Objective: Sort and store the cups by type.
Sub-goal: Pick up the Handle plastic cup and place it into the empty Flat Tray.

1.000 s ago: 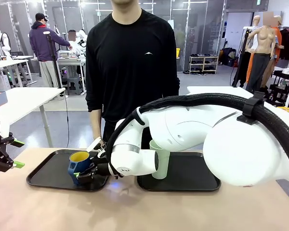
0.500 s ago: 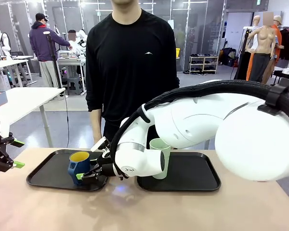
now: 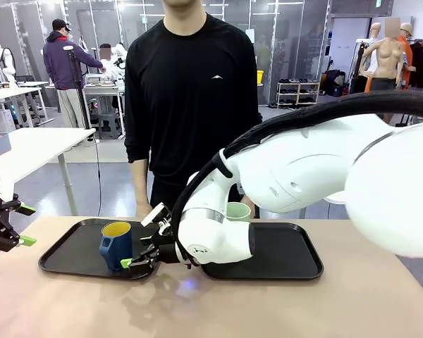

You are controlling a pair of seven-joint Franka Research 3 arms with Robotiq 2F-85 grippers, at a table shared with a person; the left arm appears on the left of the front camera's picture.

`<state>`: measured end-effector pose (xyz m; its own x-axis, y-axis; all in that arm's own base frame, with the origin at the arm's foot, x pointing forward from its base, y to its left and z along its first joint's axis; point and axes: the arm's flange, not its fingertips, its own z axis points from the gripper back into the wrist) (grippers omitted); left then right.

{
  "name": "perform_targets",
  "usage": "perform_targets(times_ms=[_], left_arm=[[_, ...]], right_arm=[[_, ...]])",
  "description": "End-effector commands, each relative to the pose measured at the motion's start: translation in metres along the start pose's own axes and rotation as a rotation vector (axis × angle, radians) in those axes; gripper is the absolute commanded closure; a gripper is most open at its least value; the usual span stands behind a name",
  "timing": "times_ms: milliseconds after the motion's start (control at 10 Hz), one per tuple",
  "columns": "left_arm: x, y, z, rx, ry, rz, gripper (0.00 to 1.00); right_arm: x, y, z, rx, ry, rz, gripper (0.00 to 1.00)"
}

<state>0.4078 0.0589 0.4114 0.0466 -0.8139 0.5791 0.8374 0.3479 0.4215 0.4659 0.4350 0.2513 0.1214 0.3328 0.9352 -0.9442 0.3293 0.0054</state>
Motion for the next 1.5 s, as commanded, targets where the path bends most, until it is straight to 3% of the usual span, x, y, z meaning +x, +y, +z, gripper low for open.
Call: perform_targets(times_ms=[0,500,600,1400], left_arm=[[-0.002,-0.003,-0.002,0.019,0.008,-0.020,0.00],[-0.002,-0.003,-0.002,0.019,0.008,-0.020,0.00],[-0.002,-0.003,-0.002,0.019,0.008,-0.020,0.00],[-0.002,-0.003,-0.002,0.019,0.008,-0.020,0.00]], right_arm=[[0.001,0.024,0.024,-0.040,0.035,0.043,0.00],[0.001,0.038,0.039,-0.040,0.081,0.053,0.00],[0.005,0.026,0.034,-0.009,0.067,0.025,0.00],[0.005,0.026,0.034,-0.009,0.067,0.025,0.00]])
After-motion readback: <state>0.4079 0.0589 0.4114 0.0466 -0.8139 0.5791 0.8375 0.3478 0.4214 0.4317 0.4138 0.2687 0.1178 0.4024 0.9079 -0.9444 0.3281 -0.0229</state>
